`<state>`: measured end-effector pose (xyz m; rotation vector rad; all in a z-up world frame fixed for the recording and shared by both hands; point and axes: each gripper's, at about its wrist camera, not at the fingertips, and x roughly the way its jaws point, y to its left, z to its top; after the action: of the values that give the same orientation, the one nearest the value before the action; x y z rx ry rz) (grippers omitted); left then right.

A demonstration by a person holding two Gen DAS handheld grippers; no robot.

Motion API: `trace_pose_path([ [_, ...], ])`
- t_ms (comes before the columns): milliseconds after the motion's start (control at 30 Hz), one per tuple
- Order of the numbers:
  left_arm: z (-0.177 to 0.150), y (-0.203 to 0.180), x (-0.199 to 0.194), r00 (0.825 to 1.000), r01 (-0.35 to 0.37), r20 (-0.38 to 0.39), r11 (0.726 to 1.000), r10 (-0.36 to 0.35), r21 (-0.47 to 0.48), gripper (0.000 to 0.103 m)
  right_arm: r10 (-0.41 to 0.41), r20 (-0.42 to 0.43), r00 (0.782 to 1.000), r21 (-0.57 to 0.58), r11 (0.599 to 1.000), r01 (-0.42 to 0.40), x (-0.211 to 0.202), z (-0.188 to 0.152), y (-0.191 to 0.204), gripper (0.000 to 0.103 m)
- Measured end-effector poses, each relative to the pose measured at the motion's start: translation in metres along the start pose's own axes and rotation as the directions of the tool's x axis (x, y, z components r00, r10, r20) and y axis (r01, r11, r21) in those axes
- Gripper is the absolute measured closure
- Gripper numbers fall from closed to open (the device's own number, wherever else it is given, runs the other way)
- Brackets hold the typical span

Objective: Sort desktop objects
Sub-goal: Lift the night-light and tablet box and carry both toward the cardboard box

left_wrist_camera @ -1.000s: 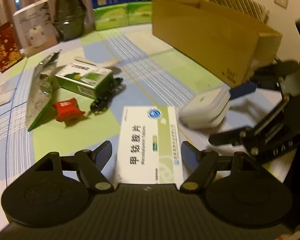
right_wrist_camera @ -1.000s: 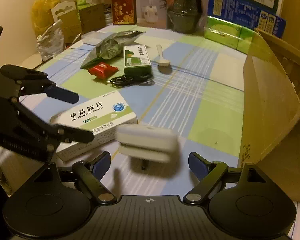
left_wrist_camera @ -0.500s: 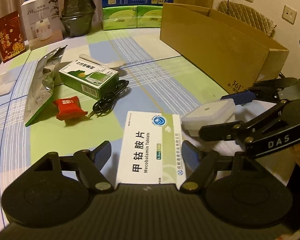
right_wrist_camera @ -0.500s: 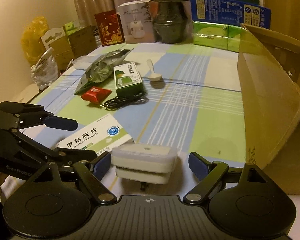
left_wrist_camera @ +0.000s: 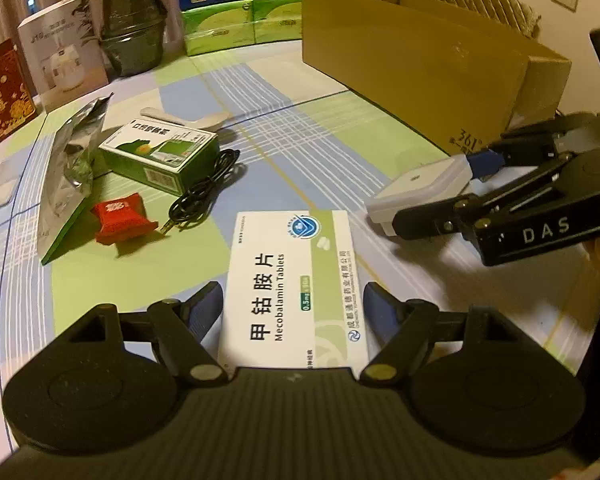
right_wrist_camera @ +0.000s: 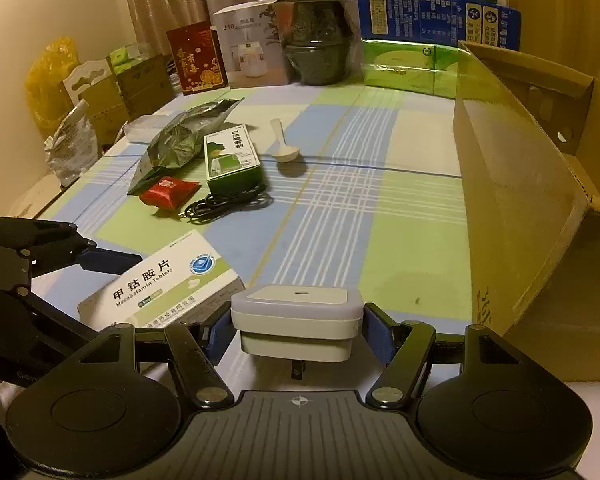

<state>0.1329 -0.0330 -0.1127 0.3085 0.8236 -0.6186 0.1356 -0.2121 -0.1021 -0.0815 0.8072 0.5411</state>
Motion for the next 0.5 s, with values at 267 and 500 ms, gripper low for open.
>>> trace_pose_path([
  [267, -0.0001, -0.0004, 0.0033, 1.0, -0.005, -0.001, 1.0, 0.005, -0.001, 0.035, -0.009, -0.005, 1.0, -0.002, 1.0, 0.009, 0.0038, 0.0004, 0.0015, 0.038],
  [500, -0.0004, 0.0004, 0.0057, 1.0, -0.003, 0.001, 1.0, 0.003, 0.001, 0.035, -0.012, -0.01, 1.0, 0.008, 1.0, 0.012, 0.0054, 0.0011, 0.0008, 0.038],
])
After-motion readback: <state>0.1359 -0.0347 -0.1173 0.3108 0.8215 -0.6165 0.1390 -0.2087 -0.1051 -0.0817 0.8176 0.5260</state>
